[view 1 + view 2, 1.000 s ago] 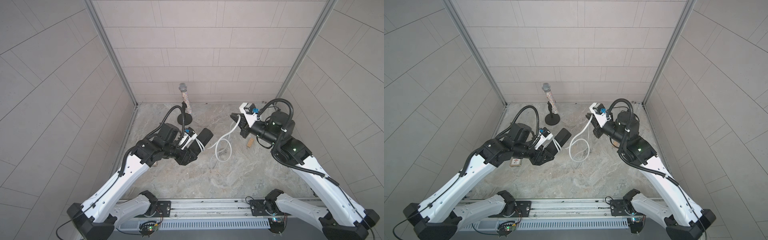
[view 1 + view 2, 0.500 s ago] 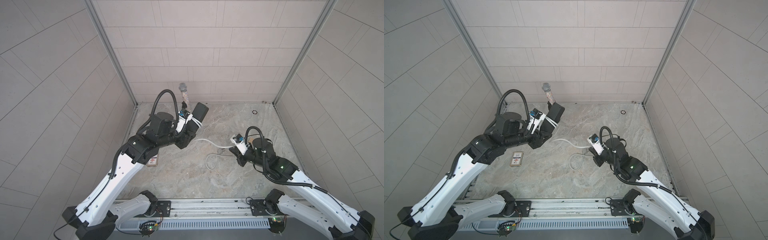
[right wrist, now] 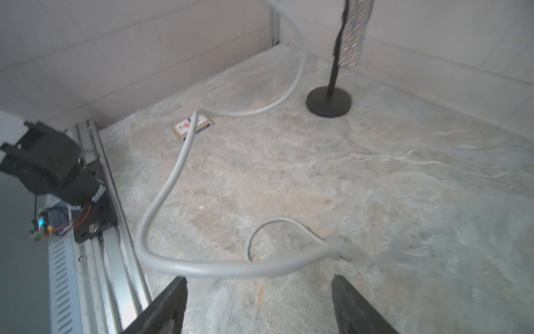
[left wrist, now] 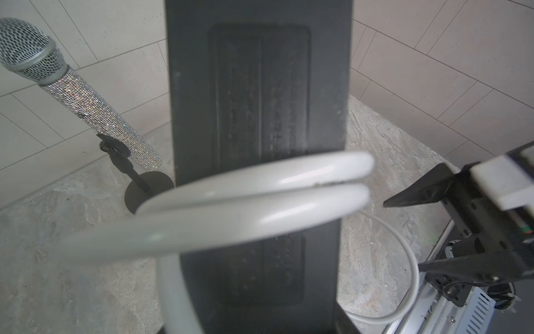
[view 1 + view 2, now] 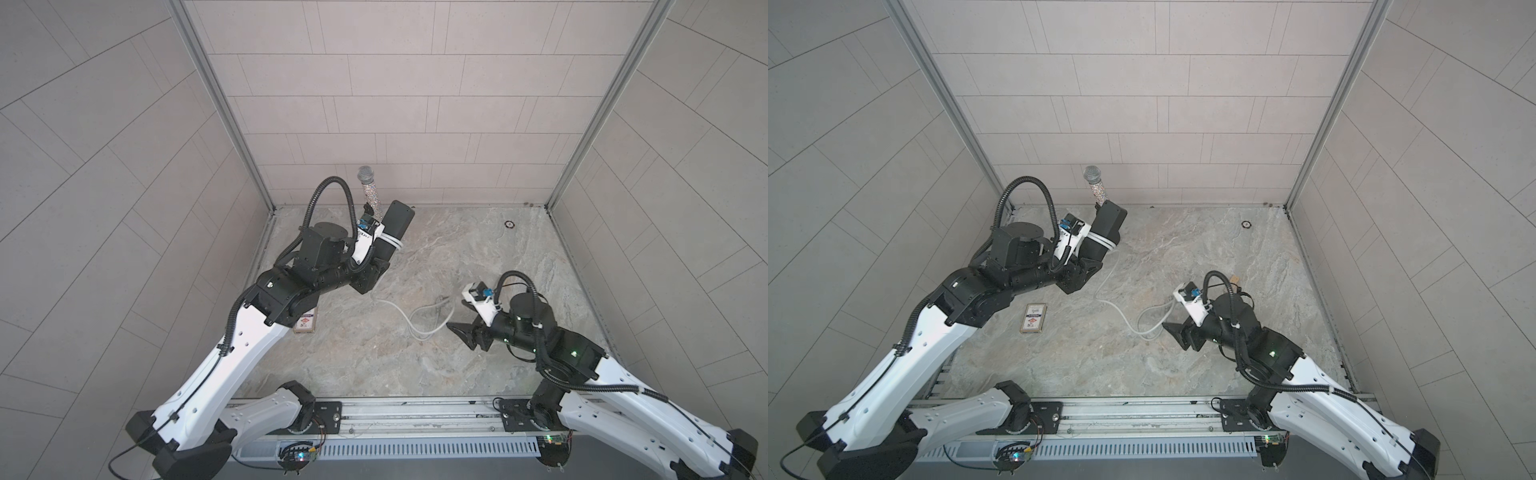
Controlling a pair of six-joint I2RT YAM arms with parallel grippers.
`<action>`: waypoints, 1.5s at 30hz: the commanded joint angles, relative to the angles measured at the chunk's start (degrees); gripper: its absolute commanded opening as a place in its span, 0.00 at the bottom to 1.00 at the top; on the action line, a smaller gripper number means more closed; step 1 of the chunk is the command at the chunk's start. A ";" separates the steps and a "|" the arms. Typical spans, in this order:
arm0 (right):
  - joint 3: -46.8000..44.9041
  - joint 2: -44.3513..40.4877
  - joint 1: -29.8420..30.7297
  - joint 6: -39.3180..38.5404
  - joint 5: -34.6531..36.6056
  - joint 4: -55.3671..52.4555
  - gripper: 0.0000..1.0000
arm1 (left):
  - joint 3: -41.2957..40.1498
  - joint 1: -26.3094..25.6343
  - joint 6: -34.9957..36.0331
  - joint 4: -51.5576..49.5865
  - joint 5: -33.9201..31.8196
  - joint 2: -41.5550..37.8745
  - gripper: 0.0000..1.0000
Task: Unwrap the cord wrapped around the power strip
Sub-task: Unwrap the power cord from the power strip, then adjust the power cord at the center of the board.
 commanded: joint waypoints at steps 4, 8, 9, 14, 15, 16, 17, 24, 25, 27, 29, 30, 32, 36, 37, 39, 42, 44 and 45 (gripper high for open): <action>1.15 -2.30 -5.05 19.18 3.02 -2.71 0.78 | -2.33 0.25 0.08 4.75 -6.46 -3.76 0.00; 2.97 3.93 -6.15 31.39 9.57 -8.07 0.67 | -2.78 0.20 -0.11 5.10 -9.56 -4.06 0.00; 3.59 6.77 -6.52 34.22 10.01 -9.70 0.64 | -2.93 0.24 -0.21 5.34 -9.87 -4.15 0.00; 5.91 21.52 -6.67 43.15 9.52 -13.20 0.49 | -3.39 0.25 -0.65 5.65 -10.75 -4.57 0.00; 6.36 24.16 -6.61 44.72 9.87 -14.01 0.49 | -3.48 0.25 -0.80 5.58 -10.75 -4.75 0.00; 6.53 26.06 -6.67 44.90 9.33 -13.66 0.49 | -3.55 0.25 -0.82 5.52 -10.71 -4.85 0.00; 6.13 27.84 -6.67 44.58 7.80 -11.42 0.50 | -3.67 0.29 -0.83 5.41 -10.68 -4.97 0.00; 4.73 37.36 -6.76 41.44 6.17 0.94 0.56 | -4.67 0.25 -1.35 5.33 -10.37 -6.02 0.00; 5.16 38.65 -6.76 40.83 6.09 1.17 0.55 | -4.68 0.25 -1.45 5.30 -10.37 -6.03 0.00; 5.44 41.04 -6.84 40.29 5.89 2.69 0.52 | -4.76 0.25 -1.43 5.22 -10.31 -6.29 0.00; 5.46 42.78 -6.93 40.33 6.56 3.98 0.47 | -4.78 0.27 -1.35 5.04 -10.30 -6.33 0.00; 5.46 43.65 -7.02 40.19 6.53 4.90 0.43 | -4.77 0.25 -1.32 4.96 -10.29 -6.43 0.00; 6.07 45.05 -7.44 39.54 6.36 5.70 0.32 | -4.70 0.25 -1.21 4.86 -10.32 -6.40 0.00; 9.42 44.49 -9.88 36.59 4.90 2.63 0.05 | -4.46 0.25 -0.89 4.69 -10.07 -6.59 0.00; 10.89 43.53 -10.78 35.72 5.46 -0.11 0.01 | -4.37 0.30 -0.67 4.69 -9.74 -6.62 0.00; 15.51 41.04 -13.47 34.20 7.57 -8.68 0.00 | -4.11 0.28 -0.09 4.53 -8.53 -6.45 0.00; 23.37 36.31 -19.67 29.63 10.36 -19.55 0.00 | -4.11 0.26 0.50 5.45 -5.00 -6.21 0.00; 29.31 33.41 -24.57 25.53 11.89 -24.73 0.00 | -4.73 0.20 0.38 8.18 -0.49 -5.89 0.00; 32.98 32.94 -27.47 23.28 11.95 -27.11 0.00 | -4.94 0.25 -0.38 9.82 1.91 -5.45 0.00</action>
